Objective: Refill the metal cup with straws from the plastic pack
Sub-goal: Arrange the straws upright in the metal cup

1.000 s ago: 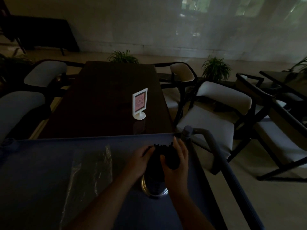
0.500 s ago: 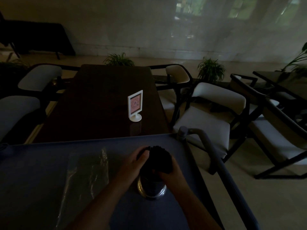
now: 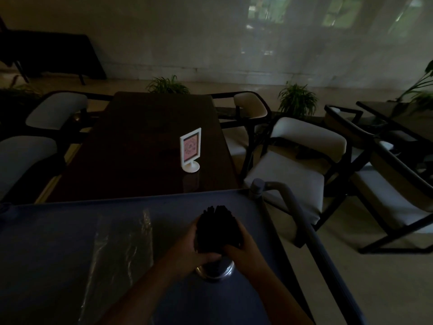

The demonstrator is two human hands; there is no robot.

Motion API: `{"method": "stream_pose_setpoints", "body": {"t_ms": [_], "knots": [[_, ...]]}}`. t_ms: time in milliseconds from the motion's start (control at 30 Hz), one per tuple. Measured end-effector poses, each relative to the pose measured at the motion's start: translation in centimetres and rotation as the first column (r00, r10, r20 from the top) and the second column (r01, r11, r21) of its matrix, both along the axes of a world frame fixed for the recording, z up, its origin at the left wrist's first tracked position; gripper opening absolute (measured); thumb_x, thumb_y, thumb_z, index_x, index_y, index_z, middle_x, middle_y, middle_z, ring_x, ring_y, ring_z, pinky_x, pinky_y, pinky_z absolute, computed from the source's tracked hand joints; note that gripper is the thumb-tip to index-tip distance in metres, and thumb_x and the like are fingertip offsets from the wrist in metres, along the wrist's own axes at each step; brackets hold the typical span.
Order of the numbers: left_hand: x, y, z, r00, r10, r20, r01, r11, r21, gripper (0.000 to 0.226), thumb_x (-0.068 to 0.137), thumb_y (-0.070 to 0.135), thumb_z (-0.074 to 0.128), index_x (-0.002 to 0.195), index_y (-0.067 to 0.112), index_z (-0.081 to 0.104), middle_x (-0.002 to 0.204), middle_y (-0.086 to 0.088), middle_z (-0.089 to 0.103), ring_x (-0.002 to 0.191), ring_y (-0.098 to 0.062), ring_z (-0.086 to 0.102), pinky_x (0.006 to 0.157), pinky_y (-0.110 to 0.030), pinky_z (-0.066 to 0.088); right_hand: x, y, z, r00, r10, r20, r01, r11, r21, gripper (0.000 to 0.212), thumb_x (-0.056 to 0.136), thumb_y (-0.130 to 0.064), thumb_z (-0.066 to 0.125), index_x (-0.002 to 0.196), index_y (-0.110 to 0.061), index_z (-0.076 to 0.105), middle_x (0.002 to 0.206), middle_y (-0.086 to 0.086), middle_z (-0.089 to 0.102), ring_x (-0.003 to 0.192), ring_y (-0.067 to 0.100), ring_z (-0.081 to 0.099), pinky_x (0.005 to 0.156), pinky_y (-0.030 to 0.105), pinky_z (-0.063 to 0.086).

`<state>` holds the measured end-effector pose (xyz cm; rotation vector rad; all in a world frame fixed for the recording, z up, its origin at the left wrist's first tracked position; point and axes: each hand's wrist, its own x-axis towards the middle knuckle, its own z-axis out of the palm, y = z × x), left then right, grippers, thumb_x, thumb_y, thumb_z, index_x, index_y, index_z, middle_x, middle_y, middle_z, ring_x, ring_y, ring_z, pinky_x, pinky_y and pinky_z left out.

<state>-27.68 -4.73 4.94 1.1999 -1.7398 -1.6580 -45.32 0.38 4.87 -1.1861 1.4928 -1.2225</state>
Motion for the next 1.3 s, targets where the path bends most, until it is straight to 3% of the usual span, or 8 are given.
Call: {"method": "stream_pose_setpoints", "body": {"t_ms": [100, 233, 367, 500, 700, 867, 1000, 1300], "knots": [[-0.5, -0.6, 0.0, 1.0, -0.009, 0.006, 0.009, 1.0, 0.002, 0.101, 0.063, 0.011, 0.088, 0.139, 0.034, 0.025, 0.124, 0.019, 0.049, 0.116, 0.001, 0.051, 0.094, -0.014, 0.043, -0.2, 0.0, 0.0, 1.0, 0.019, 0.011, -0.018, 1.0, -0.019, 0.066, 0.08, 0.019, 0.064, 0.138, 0.0, 0.04, 0.138, 0.021, 0.052, 0.127, 0.022, 0.053, 0.107, 0.032, 0.043], [-0.9, -1.0, 0.0, 0.999, -0.006, 0.045, 0.008, 0.999, -0.044, 0.098, 0.062, 0.016, 0.088, 0.134, 0.037, 0.024, 0.133, 0.007, 0.045, 0.12, -0.005, 0.047, 0.091, -0.01, 0.04, 0.1, 0.0, 0.4, 0.999, 0.017, 0.051, -0.016, 1.0, -0.015, 0.059, 0.075, 0.014, 0.061, 0.126, -0.012, 0.046, 0.125, 0.01, 0.059, 0.109, -0.006, 0.06, 0.09, 0.013, 0.047], [-1.3, -1.3, 0.8, 0.995, 0.026, 0.098, -0.016, 0.994, -0.109, 0.089, 0.072, 0.007, 0.082, 0.142, 0.02, 0.028, 0.136, -0.002, 0.045, 0.127, -0.015, 0.045, 0.099, -0.02, 0.038, -0.3, -0.3, 0.6, 0.998, 0.043, 0.048, -0.039, 0.996, -0.078, 0.07, 0.068, 0.005, 0.057, 0.136, 0.005, 0.041, 0.136, 0.023, 0.053, 0.126, 0.022, 0.053, 0.105, 0.027, 0.043], [-1.7, -1.3, 1.8, 0.983, 0.15, 0.106, -0.133, 0.979, -0.154, 0.069, 0.078, 0.009, 0.077, 0.136, 0.016, 0.04, 0.12, 0.005, 0.05, 0.113, -0.008, 0.048, 0.091, -0.016, 0.039, -0.5, -0.5, 0.6, 1.0, 0.008, 0.019, -0.007, 0.998, -0.068, 0.066, 0.065, 0.005, 0.058, 0.13, -0.005, 0.05, 0.13, 0.017, 0.059, 0.123, 0.024, 0.056, 0.106, 0.034, 0.044], [-2.3, -1.5, 2.0, 0.973, 0.219, 0.075, -0.209, 0.971, -0.118, 0.049, 0.079, 0.006, 0.074, 0.116, 0.028, 0.05, 0.099, 0.019, 0.059, 0.094, 0.002, 0.058, 0.068, -0.006, 0.043, -0.3, -0.6, 0.6, 1.0, -0.022, 0.0, 0.021, 0.999, -0.041, 0.054, 0.065, 0.004, 0.064, 0.111, -0.025, 0.059, 0.108, -0.012, 0.071, 0.105, -0.005, 0.064, 0.086, 0.013, 0.048], [-3.0, -1.4, 2.3, 0.961, 0.276, -0.01, -0.277, 0.96, -0.042, 0.034, 0.079, 0.004, 0.073, 0.092, 0.032, 0.059, 0.092, 0.016, 0.067, 0.085, 0.005, 0.066, 0.07, -0.013, 0.051, -0.3, -0.5, 0.4, 1.0, -0.025, 0.014, 0.026, 0.998, -0.061, 0.058, 0.074, 0.02, 0.063, 0.111, -0.025, 0.057, 0.113, -0.01, 0.064, 0.103, -0.011, 0.063, 0.083, 0.008, 0.048], [-3.7, -1.1, 2.6, 0.929, 0.361, -0.078, -0.363, 0.932, -0.013, 0.024, 0.078, -0.003, 0.067, 0.09, 0.018, 0.067, 0.092, -0.006, 0.074, 0.091, -0.02, 0.071, 0.084, -0.039, 0.057, -0.2, -0.6, 0.1, 0.999, -0.003, 0.035, 0.006, 0.997, -0.081, 0.057, 0.078, 0.023, 0.059, 0.119, -0.018, 0.056, 0.121, 0.003, 0.065, 0.113, 0.007, 0.063, 0.094, 0.024, 0.05], [-4.6, -0.3, 1.4, 0.838, 0.537, -0.097, -0.531, 0.843, 0.087, 0.026, 0.077, 0.001, 0.071, 0.084, 0.025, 0.067, 0.087, 0.002, 0.073, 0.085, -0.014, 0.07, 0.075, -0.029, 0.053, 0.6, -0.4, 0.3, 1.0, -0.017, 0.023, 0.019, 0.993, -0.119, 0.068, 0.076, 0.029, 0.048, 0.121, -0.021, 0.052, 0.125, -0.005, 0.058, 0.113, -0.011, 0.057, 0.092, 0.009, 0.044]]}}
